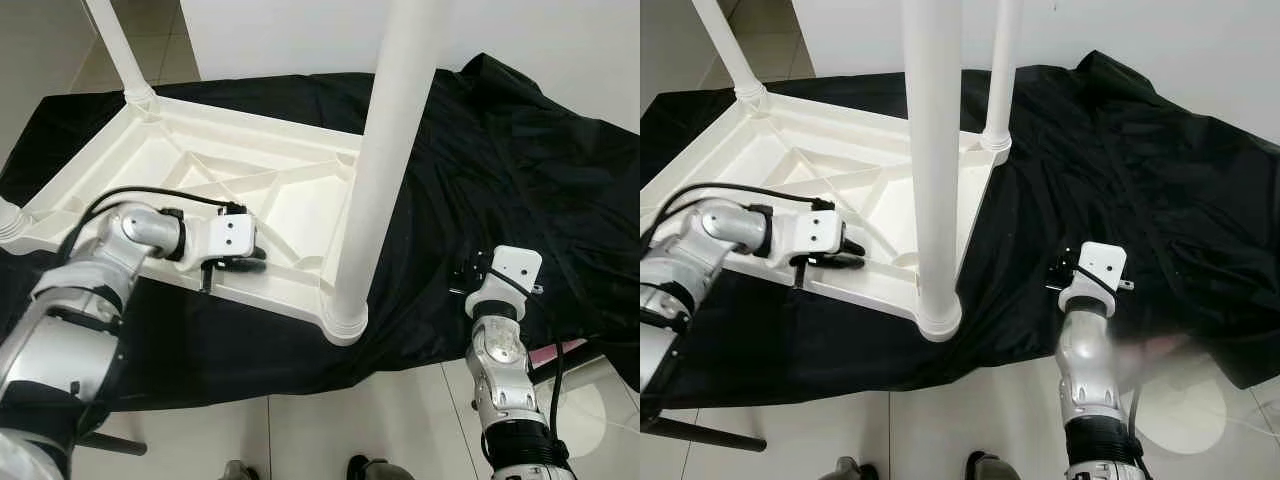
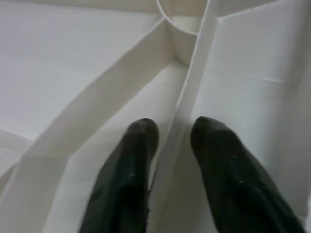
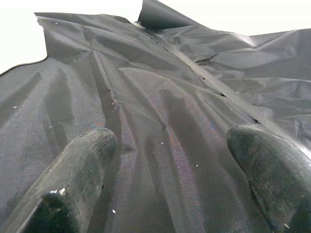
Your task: Building children table
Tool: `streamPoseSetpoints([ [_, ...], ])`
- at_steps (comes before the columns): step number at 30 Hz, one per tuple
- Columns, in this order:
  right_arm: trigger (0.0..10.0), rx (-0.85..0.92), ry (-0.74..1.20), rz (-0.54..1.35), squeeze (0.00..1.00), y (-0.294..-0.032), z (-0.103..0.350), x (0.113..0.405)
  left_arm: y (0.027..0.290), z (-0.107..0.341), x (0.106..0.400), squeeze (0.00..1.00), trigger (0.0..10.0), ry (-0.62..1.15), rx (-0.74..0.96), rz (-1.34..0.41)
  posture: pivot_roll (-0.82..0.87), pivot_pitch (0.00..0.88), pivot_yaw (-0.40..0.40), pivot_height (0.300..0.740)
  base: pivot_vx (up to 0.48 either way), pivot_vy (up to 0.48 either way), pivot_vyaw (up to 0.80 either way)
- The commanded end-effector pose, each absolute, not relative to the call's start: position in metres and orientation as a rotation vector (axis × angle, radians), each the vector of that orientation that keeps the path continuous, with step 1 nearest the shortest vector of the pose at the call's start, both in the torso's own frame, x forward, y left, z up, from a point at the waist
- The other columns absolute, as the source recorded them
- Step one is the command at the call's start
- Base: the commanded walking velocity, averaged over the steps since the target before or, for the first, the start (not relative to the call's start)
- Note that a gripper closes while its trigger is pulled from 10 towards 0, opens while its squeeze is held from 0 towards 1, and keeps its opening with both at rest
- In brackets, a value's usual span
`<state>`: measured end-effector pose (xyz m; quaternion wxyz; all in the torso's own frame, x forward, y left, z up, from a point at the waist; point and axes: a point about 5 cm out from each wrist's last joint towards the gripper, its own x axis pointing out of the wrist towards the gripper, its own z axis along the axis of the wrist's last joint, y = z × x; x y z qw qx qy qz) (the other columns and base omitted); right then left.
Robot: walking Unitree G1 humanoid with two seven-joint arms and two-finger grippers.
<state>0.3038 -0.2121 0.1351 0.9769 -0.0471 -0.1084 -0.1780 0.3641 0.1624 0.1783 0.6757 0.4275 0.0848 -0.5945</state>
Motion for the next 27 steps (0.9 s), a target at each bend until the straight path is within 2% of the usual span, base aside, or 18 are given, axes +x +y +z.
streamPoseSetpoints([
  [1, 10.0, -0.096, -0.197, -0.360, 0.00, -0.212, 0.131, 0.304, 0.170, 0.160, 0.358, 1.00, 10.0, 0.284, 0.920, -1.360, -0.05, 0.161, 0.032, 0.740, 0.000, 0.000, 0.00],
  [4, 10.0, -0.095, -0.199, -0.359, 0.00, -0.211, 0.131, 0.304, 0.169, 0.159, 0.357, 1.00, 10.0, 0.278, 0.913, -1.362, -0.05, 0.159, 0.031, 0.740, 0.000, 0.000, 0.00],
  [5, 10.0, -0.095, -0.199, -0.358, 0.00, -0.211, 0.131, 0.305, 0.169, 0.158, 0.357, 0.00, 10.0, 0.279, 0.917, -1.369, -0.05, 0.158, 0.030, 0.740, 0.000, 0.000, 0.00],
  [12, 10.0, -0.094, -0.200, -0.356, 0.00, -0.210, 0.131, 0.305, 0.169, 0.154, 0.356, 0.00, 10.0, 0.301, 0.902, -1.373, -0.05, 0.157, 0.030, 0.740, 0.000, 0.000, 0.00],
  [13, 10.0, -0.094, -0.200, -0.355, 0.00, -0.210, 0.131, 0.305, 0.170, 0.154, 0.356, 0.00, 0.0, 0.311, 0.898, -1.360, -0.05, 0.157, 0.031, 0.740, 0.000, 0.000, 0.00],
  [16, 10.0, -0.093, -0.201, -0.358, 0.00, -0.211, 0.131, 0.305, 0.168, 0.154, 0.360, 0.00, 0.0, 0.303, 0.872, -1.308, -0.05, 0.155, 0.032, 0.740, 0.000, 0.000, 0.00],
  [27, 10.0, -0.091, -0.202, -0.359, 0.00, -0.210, 0.132, 0.307, 0.156, 0.155, 0.361, 0.00, 0.0, 0.251, 0.830, -1.299, -0.05, 0.152, 0.033, 0.740, 0.000, 0.000, 0.00],
])
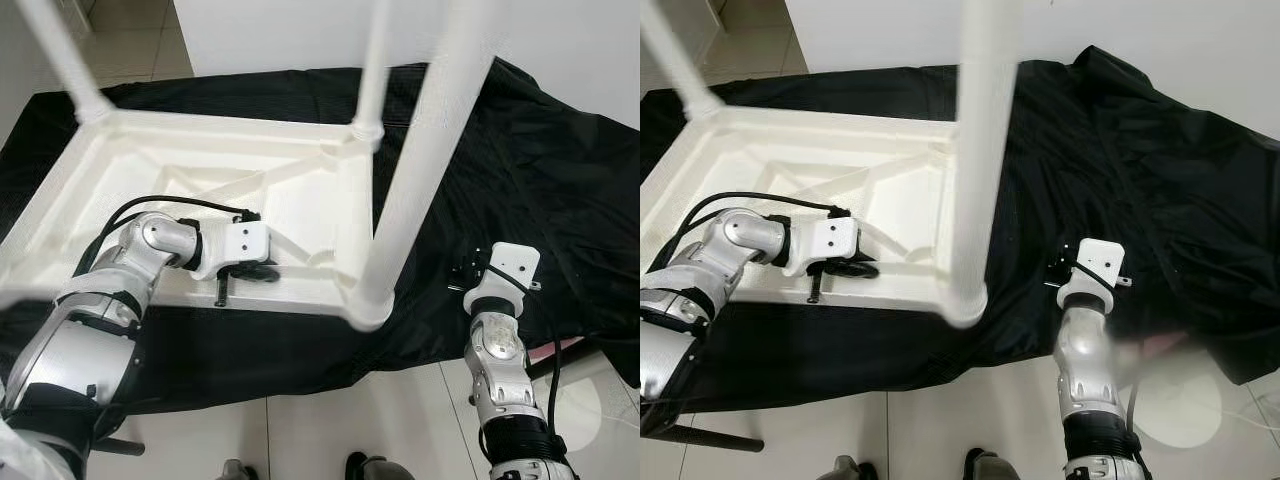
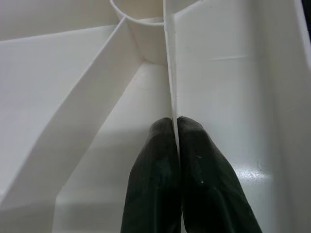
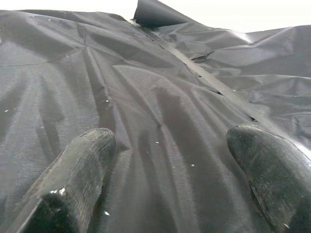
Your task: Building children table
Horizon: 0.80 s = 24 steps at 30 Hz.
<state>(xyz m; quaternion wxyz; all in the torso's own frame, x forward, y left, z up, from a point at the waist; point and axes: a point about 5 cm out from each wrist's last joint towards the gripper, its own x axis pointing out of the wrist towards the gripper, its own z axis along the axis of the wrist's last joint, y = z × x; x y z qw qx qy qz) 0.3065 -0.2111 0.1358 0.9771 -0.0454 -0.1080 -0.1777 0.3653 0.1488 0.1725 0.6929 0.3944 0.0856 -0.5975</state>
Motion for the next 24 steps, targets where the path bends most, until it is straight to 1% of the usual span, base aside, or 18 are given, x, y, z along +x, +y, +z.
streamPoseSetpoints([
  [1, 10.0, -0.091, -0.202, -0.359, 0.00, -0.210, 0.132, 0.307, 0.154, 0.155, 0.362, 0.00, 0.0, 0.242, 0.825, -1.294, -0.05, 0.151, 0.032, 0.740, 0.000, 0.000, 0.00],
  [2, 10.0, -0.091, -0.202, -0.359, 0.00, -0.210, 0.132, 0.307, 0.154, 0.155, 0.362, 0.00, 0.0, 0.242, 0.825, -1.294, -0.05, 0.151, 0.032, 0.740, 0.000, 0.000, 0.00],
  [3, 10.0, -0.091, -0.203, -0.360, 0.00, -0.210, 0.132, 0.307, 0.148, 0.157, 0.365, 0.00, 2.7, 0.194, 0.832, -1.257, -0.05, 0.151, 0.033, 0.740, 0.000, 0.000, 0.00],
  [4, 10.0, -0.091, -0.204, -0.361, 0.00, -0.210, 0.132, 0.306, 0.143, 0.158, 0.366, 0.00, 8.9, 0.158, 0.836, -1.229, -0.05, 0.151, 0.033, 0.740, 0.000, 0.000, 0.00],
  [5, 10.0, -0.091, -0.204, -0.361, 0.00, -0.210, 0.132, 0.306, 0.143, 0.158, 0.366, 0.00, 8.9, 0.158, 0.836, -1.229, -0.05, 0.151, 0.033, 0.740, 0.000, 0.000, 0.00],
  [6, 10.0, -0.092, -0.203, -0.363, 0.00, -0.211, 0.132, 0.306, 0.139, 0.159, 0.367, 0.00, 10.0, 0.131, 0.831, -1.214, -0.05, 0.151, 0.033, 0.740, 0.000, 0.000, 0.00],
  [7, 10.0, -0.091, -0.203, -0.364, 0.00, -0.211, 0.131, 0.306, 0.136, 0.158, 0.368, 0.54, 10.0, 0.116, 0.811, -1.197, -0.05, 0.151, 0.033, 0.740, 0.000, 0.000, 0.00],
  [8, 10.0, -0.091, -0.203, -0.364, 0.00, -0.211, 0.131, 0.306, 0.136, 0.158, 0.368, 0.54, 10.0, 0.116, 0.811, -1.197, -0.05, 0.151, 0.033, 0.740, 0.000, 0.000, 0.00],
  [9, 10.0, -0.091, -0.202, -0.365, 0.00, -0.211, 0.131, 0.306, 0.134, 0.158, 0.368, 1.00, 10.0, 0.113, 0.795, -1.191, -0.05, 0.151, 0.033, 0.740, 0.000, 0.000, 0.00],
  [11, 10.0, -0.091, -0.202, -0.365, 0.00, -0.211, 0.131, 0.306, 0.134, 0.158, 0.368, 1.00, 10.0, 0.113, 0.795, -1.191, -0.05, 0.151, 0.033, 0.740, 0.000, 0.000, 0.00],
  [15, 10.0, -0.089, -0.202, -0.360, 0.00, -0.210, 0.131, 0.305, 0.131, 0.157, 0.367, 1.00, 10.0, 0.087, 0.742, -1.175, -0.05, 0.151, 0.033, 0.740, 0.000, 0.000, 0.00],
  [16, 10.0, -0.086, -0.202, -0.356, 0.00, -0.210, 0.131, 0.305, 0.130, 0.158, 0.368, 0.37, 10.0, 0.081, 0.717, -1.160, -0.05, 0.152, 0.029, 0.740, 0.000, 0.000, 0.00],
  [17, 10.0, -0.084, -0.202, -0.353, 0.00, -0.210, 0.131, 0.305, 0.130, 0.161, 0.368, 0.00, 10.0, 0.067, 0.703, -1.149, -0.05, 0.152, 0.027, 0.740, 0.000, 0.000, 0.00],
  [21, 10.0, -0.082, -0.202, -0.348, 0.00, -0.209, 0.131, 0.305, 0.130, 0.164, 0.369, 0.00, 10.0, 0.049, 0.697, -1.141, -0.05, 0.152, 0.027, 0.740, 0.000, 0.000, 0.00],
  [23, 10.0, -0.082, -0.206, -0.335, 0.00, -0.208, 0.132, 0.305, 0.136, 0.180, 0.373, 0.00, 10.0, -0.020, 0.706, -1.070, -0.05, 0.154, 0.029, 0.740, 0.000, 0.000, 0.00],
  [24, 10.0, -0.082, -0.206, -0.335, 0.00, -0.208, 0.132, 0.305, 0.136, 0.180, 0.373, 0.00, 10.0, -0.020, 0.706, -1.070, -0.05, 0.154, 0.029, 0.740, 0.000, 0.000, 0.00],
])
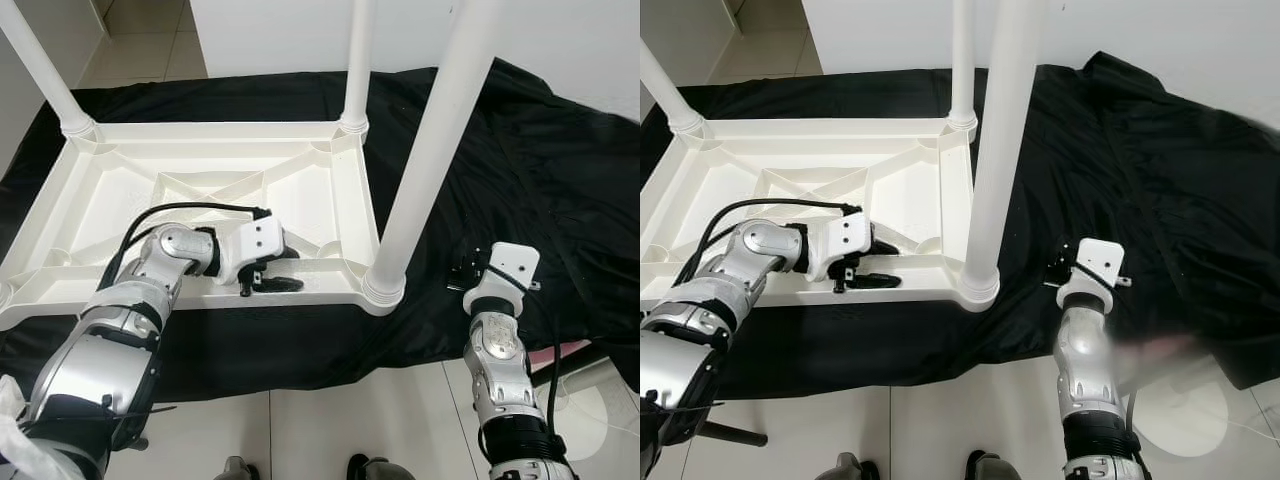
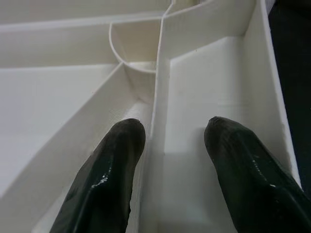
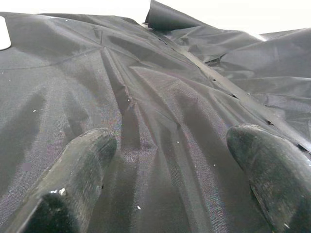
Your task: Building children table
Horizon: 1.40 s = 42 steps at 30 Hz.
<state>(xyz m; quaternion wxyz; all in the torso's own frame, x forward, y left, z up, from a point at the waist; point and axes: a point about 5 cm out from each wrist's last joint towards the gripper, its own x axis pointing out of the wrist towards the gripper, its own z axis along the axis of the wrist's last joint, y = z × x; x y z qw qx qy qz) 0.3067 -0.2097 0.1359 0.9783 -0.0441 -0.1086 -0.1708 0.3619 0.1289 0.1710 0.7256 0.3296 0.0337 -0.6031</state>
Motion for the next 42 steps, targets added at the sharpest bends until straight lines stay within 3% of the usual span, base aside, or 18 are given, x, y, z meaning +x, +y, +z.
streamPoseSetpoints([
  [1, 10.0, -0.082, -0.206, -0.335, 0.00, -0.208, 0.132, 0.305, 0.136, 0.180, 0.373, 0.00, 10.0, -0.020, 0.706, -1.070, -0.05, 0.154, 0.029, 0.740, 0.000, 0.000, 0.00],
  [5, 10.0, -0.072, -0.206, -0.342, 0.00, -0.211, 0.131, 0.300, 0.154, 0.214, 0.379, 0.00, 10.0, -0.134, 0.555, -0.873, -0.05, 0.157, 0.029, 0.740, 0.000, 0.000, 0.00],
  [17, 10.0, -0.039, -0.198, -0.321, 0.00, -0.211, 0.129, 0.293, 0.159, 0.228, 0.361, 0.00, 10.0, -0.269, 0.340, -0.702, -0.06, 0.147, 0.022, 0.740, 0.000, 0.000, 0.00],
  [30, 10.0, -0.032, -0.252, -0.197, 0.00, -0.198, 0.138, 0.285, 0.178, 0.186, 0.313, 0.00, 10.0, -0.209, 0.130, -0.420, -0.08, 0.137, -0.004, 0.740, 0.000, 0.000, 0.00],
  [41, 10.0, -0.034, -0.286, -0.050, 0.00, -0.197, 0.145, 0.273, 0.165, 0.165, 0.276, 0.00, 10.0, -0.193, 0.012, -0.355, -0.07, 0.139, -0.008, 0.740, 0.000, 0.000, 0.00],
  [42, 10.0, -0.040, -0.285, 0.005, 0.00, -0.195, 0.143, 0.266, 0.152, 0.163, 0.267, 0.00, 10.0, -0.193, 0.001, -0.407, -0.07, 0.137, -0.002, 0.740, 0.000, 0.000, 0.00],
])
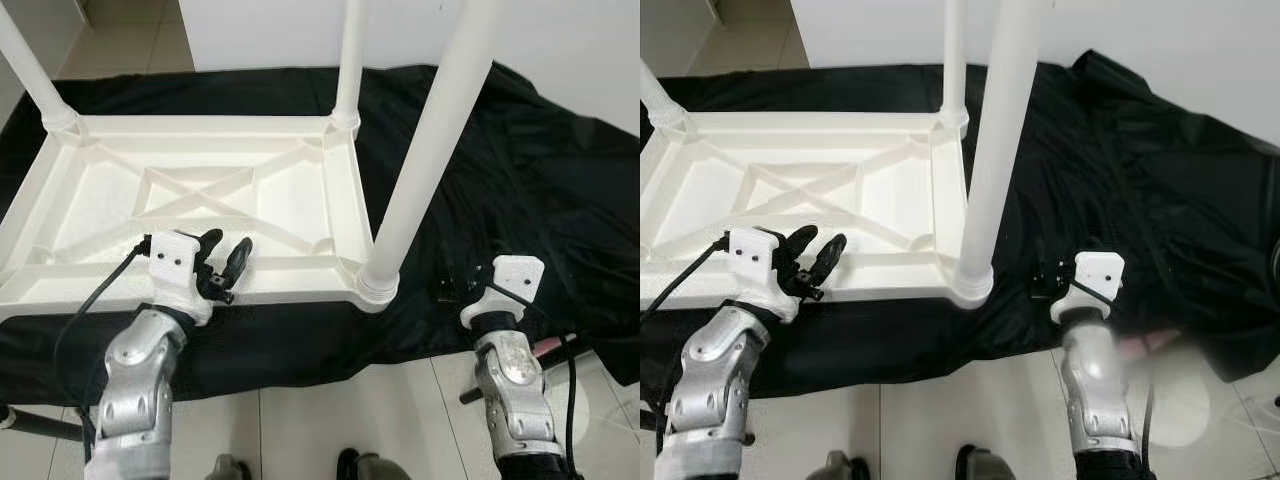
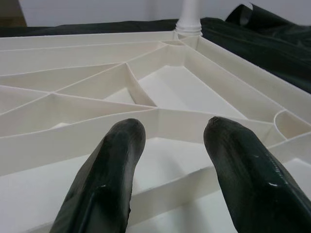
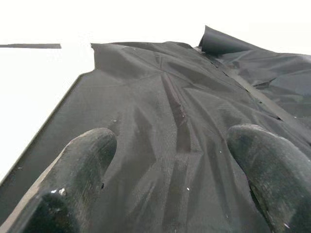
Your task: Building children table
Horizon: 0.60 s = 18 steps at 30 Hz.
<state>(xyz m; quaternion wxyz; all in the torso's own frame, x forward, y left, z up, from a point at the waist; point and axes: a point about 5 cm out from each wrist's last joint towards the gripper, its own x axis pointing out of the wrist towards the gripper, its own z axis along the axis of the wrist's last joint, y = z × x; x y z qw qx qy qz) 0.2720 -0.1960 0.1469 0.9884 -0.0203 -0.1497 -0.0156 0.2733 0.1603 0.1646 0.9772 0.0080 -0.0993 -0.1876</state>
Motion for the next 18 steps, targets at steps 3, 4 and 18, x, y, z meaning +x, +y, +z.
streamPoseSetpoints([
  [3, 10.0, -0.034, -0.285, 0.039, 0.00, -0.194, 0.143, 0.261, 0.146, 0.164, 0.263, 0.00, 10.0, -0.199, 0.005, -0.436, -0.06, 0.135, 0.001, 0.740, 0.000, 0.000, 0.00],
  [4, 10.0, -0.027, -0.285, 0.074, 0.00, -0.192, 0.143, 0.258, 0.142, 0.165, 0.260, 0.00, 10.0, -0.207, 0.011, -0.459, -0.06, 0.129, 0.005, 0.740, 0.000, 0.000, 0.00],
  [18, 10.0, -0.067, -0.160, 0.561, 0.00, -0.194, 0.149, 0.227, 0.103, 0.167, 0.228, 0.00, 10.0, -0.113, -0.011, -0.914, -0.06, 0.126, 0.007, 0.740, 0.000, 0.000, 0.00],
])
